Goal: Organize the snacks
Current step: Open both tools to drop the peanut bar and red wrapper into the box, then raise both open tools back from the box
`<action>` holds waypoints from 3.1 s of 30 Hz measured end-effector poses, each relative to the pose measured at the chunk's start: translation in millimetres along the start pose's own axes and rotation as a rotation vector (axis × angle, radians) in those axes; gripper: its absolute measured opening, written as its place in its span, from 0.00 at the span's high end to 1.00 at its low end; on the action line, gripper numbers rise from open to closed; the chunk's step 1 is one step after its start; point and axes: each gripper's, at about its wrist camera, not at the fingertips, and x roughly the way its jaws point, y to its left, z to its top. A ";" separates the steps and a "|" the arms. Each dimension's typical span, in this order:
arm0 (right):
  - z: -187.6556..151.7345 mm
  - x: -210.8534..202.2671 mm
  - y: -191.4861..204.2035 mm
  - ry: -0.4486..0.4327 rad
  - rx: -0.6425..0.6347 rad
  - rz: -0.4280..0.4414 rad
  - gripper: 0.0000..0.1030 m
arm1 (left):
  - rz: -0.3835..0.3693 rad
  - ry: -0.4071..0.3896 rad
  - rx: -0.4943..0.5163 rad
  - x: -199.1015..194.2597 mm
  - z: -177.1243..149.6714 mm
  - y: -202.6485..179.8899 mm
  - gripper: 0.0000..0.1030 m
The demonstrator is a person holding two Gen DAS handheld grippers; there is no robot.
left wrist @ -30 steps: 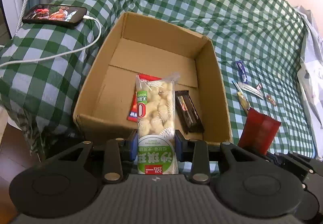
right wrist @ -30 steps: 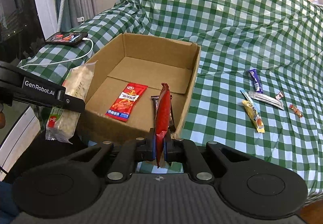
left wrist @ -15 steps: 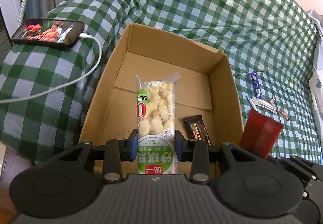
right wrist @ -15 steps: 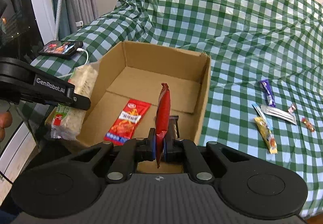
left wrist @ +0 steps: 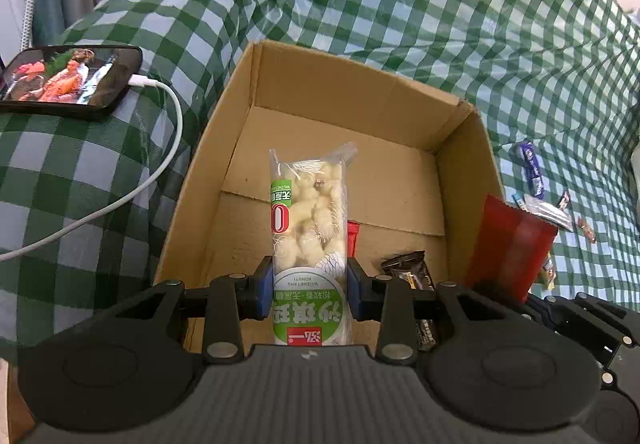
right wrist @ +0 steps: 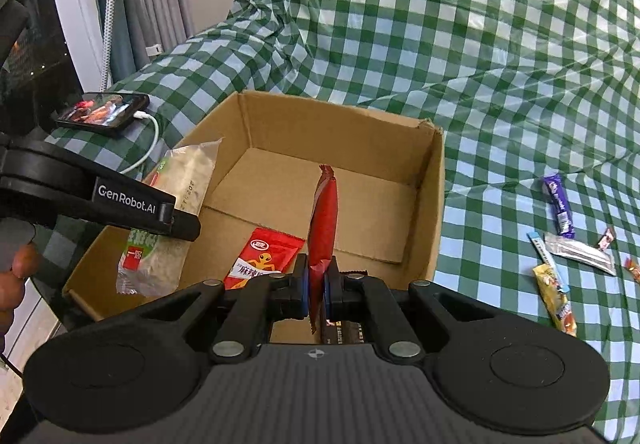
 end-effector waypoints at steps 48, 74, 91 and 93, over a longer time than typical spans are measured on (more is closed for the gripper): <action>-72.1 -135.4 33.9 -0.059 0.013 -0.057 0.02 | 0.182 -0.164 0.081 -139.9 -146.7 -22.1 0.00; -101.0 -183.3 26.7 -0.162 0.016 -0.070 0.01 | 0.205 -0.227 0.159 -170.1 -168.9 -42.4 0.00; -103.4 -175.8 26.0 -0.140 0.025 -0.064 0.01 | 0.214 -0.197 0.167 -161.5 -166.8 -39.2 0.00; -103.3 -174.9 24.7 -0.137 0.029 -0.063 0.01 | 0.217 -0.191 0.169 -160.2 -166.2 -39.7 0.00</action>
